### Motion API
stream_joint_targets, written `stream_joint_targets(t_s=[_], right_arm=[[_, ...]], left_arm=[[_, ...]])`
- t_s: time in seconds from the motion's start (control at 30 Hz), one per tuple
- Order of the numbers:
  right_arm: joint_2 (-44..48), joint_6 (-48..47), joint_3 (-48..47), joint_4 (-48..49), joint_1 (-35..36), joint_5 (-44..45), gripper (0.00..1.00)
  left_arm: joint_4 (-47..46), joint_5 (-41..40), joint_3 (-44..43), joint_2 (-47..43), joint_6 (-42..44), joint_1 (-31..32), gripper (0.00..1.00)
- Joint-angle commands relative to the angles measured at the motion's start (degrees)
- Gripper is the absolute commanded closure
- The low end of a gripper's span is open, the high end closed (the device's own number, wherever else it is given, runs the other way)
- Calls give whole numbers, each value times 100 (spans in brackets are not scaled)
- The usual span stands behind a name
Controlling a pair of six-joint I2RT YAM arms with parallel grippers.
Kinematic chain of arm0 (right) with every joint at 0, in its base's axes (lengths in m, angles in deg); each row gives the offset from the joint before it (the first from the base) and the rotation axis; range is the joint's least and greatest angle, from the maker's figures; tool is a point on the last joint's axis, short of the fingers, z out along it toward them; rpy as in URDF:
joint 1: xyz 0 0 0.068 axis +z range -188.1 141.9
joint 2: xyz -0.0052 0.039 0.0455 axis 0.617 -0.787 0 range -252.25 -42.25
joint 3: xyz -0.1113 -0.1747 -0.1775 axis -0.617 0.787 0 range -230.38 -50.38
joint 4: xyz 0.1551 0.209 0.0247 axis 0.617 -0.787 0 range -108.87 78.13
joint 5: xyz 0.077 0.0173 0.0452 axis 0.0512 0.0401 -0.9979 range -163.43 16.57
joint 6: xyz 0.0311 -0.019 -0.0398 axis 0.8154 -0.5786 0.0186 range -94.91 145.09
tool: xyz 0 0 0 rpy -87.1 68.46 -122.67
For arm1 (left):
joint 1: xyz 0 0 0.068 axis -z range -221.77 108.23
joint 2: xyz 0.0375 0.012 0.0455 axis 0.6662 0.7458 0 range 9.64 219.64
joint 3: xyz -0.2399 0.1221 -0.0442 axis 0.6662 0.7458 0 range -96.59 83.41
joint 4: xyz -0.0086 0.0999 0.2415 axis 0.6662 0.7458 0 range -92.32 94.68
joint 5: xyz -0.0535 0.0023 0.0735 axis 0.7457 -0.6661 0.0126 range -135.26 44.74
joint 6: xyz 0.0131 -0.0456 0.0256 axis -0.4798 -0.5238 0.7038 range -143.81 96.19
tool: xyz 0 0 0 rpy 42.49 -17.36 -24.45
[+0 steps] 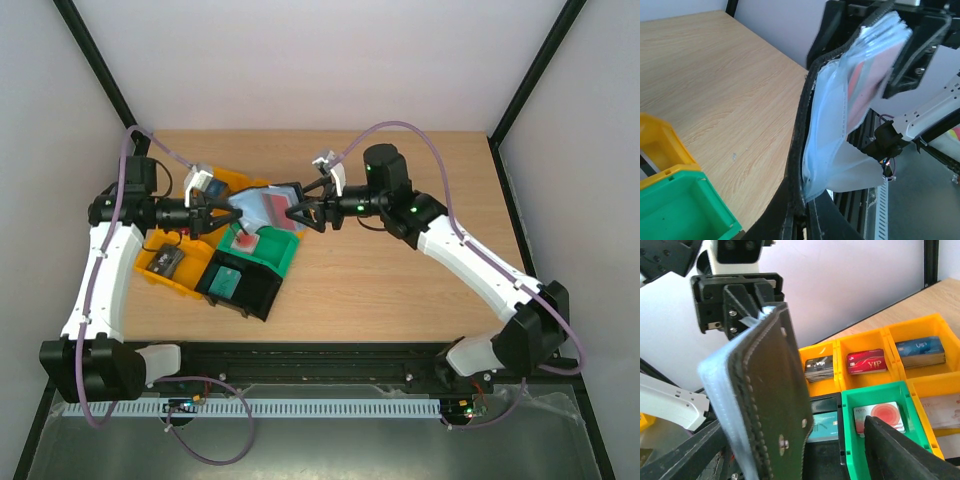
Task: Take the credit cards out of the card holder
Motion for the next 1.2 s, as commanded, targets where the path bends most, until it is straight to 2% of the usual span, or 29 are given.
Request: stream_joint_targets(t_s=[0.0, 0.1, 0.2, 0.43, 0.67, 0.97, 1.17], right_arm=[[359, -745, -149, -371, 6, 15, 29], [375, -992, -265, -871, 6, 804, 30], [371, -1030, -298, -1034, 6, 1158, 30], [310, -821, -287, -746, 5, 776, 29], [455, -1113, -314, -1203, 6, 1256, 28], [372, -1090, -418, -1214, 5, 1067, 27], [351, -1182, -543, -1385, 6, 1351, 25]], left_arm=[[208, -14, -264, -92, 305, -38, 98], [357, -49, -347, -106, 421, -51, 98], [417, -40, -368, -126, 482, -89, 98], [440, 24, -362, -127, 503, -100, 98], [410, -9, -359, -108, 468, -100, 98], [448, 1, -368, -118, 518, -100, 98], [392, 16, -381, -113, 441, -85, 98]])
